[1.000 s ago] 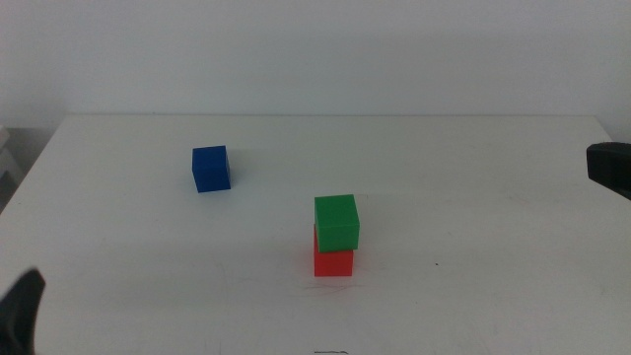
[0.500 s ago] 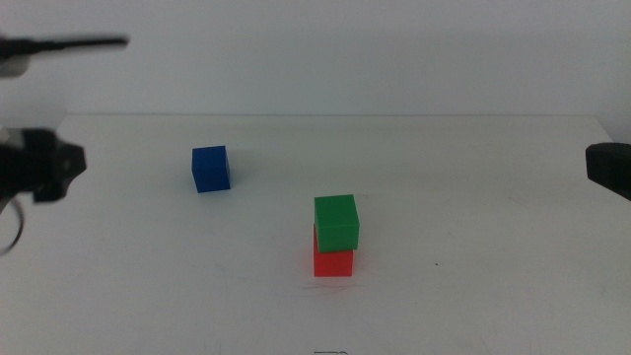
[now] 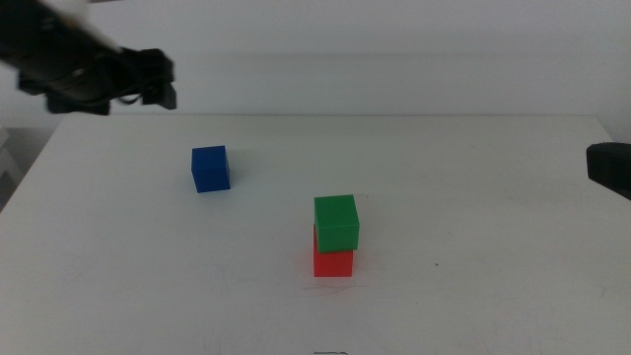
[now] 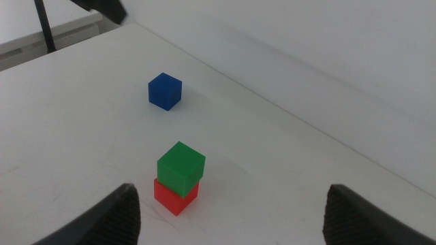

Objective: Stack red cubes first, then green, then blue cubes in a specific spot.

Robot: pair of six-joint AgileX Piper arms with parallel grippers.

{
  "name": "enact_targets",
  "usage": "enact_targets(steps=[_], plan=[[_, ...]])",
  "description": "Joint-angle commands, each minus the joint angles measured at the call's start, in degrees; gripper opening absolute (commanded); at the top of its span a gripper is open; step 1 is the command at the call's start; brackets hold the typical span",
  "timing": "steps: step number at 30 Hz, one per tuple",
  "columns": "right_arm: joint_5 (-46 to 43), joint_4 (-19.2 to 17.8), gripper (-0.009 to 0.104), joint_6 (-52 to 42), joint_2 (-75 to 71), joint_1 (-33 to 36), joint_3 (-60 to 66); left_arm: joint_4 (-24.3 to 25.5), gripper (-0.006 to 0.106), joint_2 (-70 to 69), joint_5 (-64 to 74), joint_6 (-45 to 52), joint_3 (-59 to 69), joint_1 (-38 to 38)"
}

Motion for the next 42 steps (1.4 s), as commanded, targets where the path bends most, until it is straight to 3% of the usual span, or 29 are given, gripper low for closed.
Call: enact_targets(steps=[1, 5, 8, 21, 42], plan=[[-3.94, 0.58, 0.074, -0.59, 0.02, -0.40, -1.26, 3.54, 0.086, 2.91, 2.10, -6.78, -7.11, -1.22], [-3.94, 0.58, 0.074, -0.59, 0.02, -0.40, -1.26, 11.81, 0.082, 10.67, 8.35, -13.65, -15.67, -3.42], [-3.94, 0.53, 0.074, -0.59, 0.02, -0.40, -1.26, 14.18, 0.081, 15.86, 9.43, -13.84, -20.87, -4.97], [-3.94, 0.58, 0.074, -0.59, 0.02, -0.40, -1.26, 9.02, 0.081, 28.51, 11.06, -14.18, -28.28, -5.80], [-3.89, 0.58, 0.074, -0.59, 0.02, -0.40, -1.26, 8.68, 0.081, 37.50, -0.56, -14.76, -28.28, -5.61]])
